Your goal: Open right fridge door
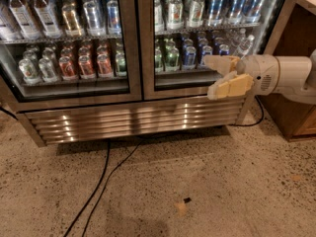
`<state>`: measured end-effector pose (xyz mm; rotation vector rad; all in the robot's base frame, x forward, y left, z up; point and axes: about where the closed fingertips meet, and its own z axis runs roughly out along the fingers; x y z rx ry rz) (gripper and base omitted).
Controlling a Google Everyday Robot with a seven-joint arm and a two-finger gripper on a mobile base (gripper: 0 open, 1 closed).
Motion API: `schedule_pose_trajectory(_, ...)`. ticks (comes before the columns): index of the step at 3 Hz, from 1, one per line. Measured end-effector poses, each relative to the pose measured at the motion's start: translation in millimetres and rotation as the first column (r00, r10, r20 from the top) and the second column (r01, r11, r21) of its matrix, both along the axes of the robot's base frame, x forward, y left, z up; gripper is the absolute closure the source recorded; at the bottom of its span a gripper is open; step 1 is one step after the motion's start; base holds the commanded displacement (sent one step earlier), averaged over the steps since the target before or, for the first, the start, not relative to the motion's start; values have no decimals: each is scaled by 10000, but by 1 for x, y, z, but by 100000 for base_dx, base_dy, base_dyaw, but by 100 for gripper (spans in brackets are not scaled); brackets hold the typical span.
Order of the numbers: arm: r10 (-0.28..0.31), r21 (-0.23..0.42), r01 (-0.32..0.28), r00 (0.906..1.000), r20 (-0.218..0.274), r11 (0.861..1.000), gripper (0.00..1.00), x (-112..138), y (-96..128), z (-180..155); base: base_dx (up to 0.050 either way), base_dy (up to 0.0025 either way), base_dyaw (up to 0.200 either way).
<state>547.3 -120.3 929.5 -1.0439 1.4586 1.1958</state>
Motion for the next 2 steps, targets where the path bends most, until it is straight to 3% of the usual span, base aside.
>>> schedule_pose_trajectory(1,468,1420,-473,9989,72,9887,0,-2,20,23,0,0,0)
schedule_pose_trajectory(2,-108,37,105,9969,780,9999,0,4,22,21,0,0,0)
